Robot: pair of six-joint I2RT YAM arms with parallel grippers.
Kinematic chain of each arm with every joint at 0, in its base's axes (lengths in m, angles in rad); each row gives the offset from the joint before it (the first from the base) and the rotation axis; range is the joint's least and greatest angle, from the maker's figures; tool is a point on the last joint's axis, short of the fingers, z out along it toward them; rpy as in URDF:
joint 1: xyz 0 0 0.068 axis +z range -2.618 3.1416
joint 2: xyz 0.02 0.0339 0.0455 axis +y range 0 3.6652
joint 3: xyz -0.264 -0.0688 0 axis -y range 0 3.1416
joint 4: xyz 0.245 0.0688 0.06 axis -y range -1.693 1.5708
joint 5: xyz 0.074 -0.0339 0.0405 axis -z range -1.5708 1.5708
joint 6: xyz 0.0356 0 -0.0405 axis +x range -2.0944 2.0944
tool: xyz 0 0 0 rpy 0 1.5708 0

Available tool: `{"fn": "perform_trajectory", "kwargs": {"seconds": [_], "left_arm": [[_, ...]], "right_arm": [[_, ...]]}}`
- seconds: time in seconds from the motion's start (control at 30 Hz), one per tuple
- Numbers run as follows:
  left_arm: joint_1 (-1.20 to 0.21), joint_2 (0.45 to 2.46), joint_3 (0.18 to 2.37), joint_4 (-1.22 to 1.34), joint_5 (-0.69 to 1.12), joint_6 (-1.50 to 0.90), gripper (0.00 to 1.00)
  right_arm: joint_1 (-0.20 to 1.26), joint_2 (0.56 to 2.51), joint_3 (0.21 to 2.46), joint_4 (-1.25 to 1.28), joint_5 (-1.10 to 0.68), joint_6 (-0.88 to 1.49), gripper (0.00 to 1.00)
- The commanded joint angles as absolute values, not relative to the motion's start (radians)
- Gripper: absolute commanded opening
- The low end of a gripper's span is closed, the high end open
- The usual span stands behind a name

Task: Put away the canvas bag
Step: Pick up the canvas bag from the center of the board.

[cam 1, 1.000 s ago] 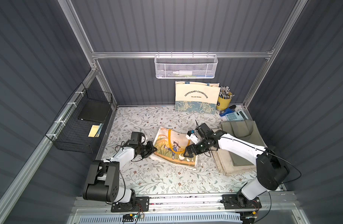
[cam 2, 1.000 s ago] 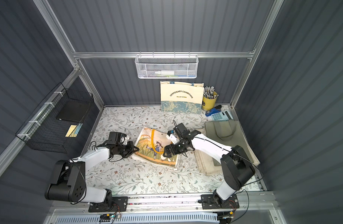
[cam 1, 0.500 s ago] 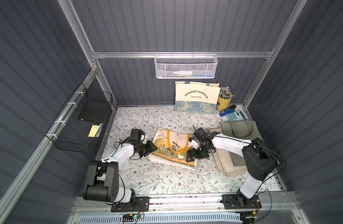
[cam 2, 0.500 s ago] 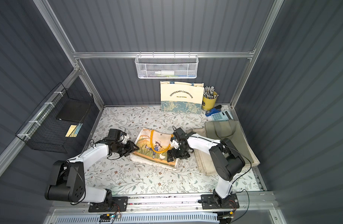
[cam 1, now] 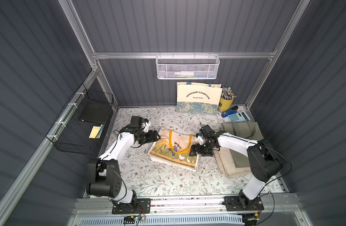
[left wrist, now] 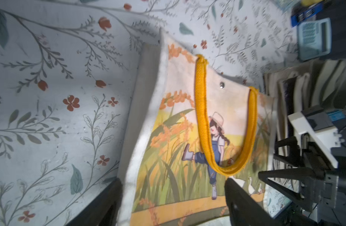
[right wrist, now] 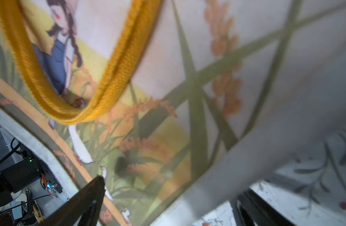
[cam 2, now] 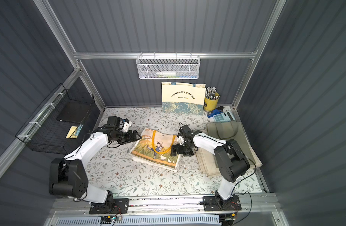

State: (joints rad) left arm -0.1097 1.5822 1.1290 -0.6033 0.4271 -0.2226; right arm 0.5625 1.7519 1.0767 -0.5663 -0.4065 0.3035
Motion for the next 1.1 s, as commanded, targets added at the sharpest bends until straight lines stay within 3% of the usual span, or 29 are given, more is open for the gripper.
{"fn": "perform_trajectory", "kwargs": {"seconds": [0.0, 0.13, 0.27, 0.4, 0.47, 0.63, 0.7, 0.87, 1.07], "left_arm": [[-0.107, 1.683, 1.142, -0.746, 0.397, -0.139, 0.80], [-0.107, 1.736, 1.113, -0.709, 0.398, -0.119, 0.78], [-0.107, 1.810, 1.138, -0.725, 0.464, -0.114, 0.62], [-0.107, 1.848, 1.121, -0.716, 0.487, -0.126, 0.56], [-0.109, 1.876, 1.115, -0.689, 0.510, -0.145, 0.42], [-0.129, 1.948, 1.109, -0.688, 0.570, -0.146, 0.00], [-0.133, 1.946, 1.095, -0.679, 0.597, -0.147, 0.00], [-0.135, 1.840, 1.052, -0.600, 0.671, -0.183, 0.00], [-0.149, 1.646, 1.054, -0.490, 0.736, -0.324, 0.00]], "right_arm": [[0.547, 1.759, 1.067, -0.558, -0.406, 0.336, 0.99], [0.546, 1.766, 1.062, -0.543, -0.400, 0.342, 0.99], [0.547, 1.820, 1.092, -0.523, -0.415, 0.337, 0.99], [0.547, 1.871, 1.119, -0.512, -0.409, 0.332, 0.99], [0.549, 1.893, 1.113, -0.485, -0.423, 0.346, 0.97], [0.547, 1.939, 1.119, -0.468, -0.428, 0.351, 0.60], [0.546, 1.942, 1.123, -0.465, -0.423, 0.349, 0.43], [0.548, 1.920, 1.138, -0.484, -0.431, 0.325, 0.16], [0.526, 1.759, 1.237, -0.586, -0.400, 0.280, 0.04]]}}
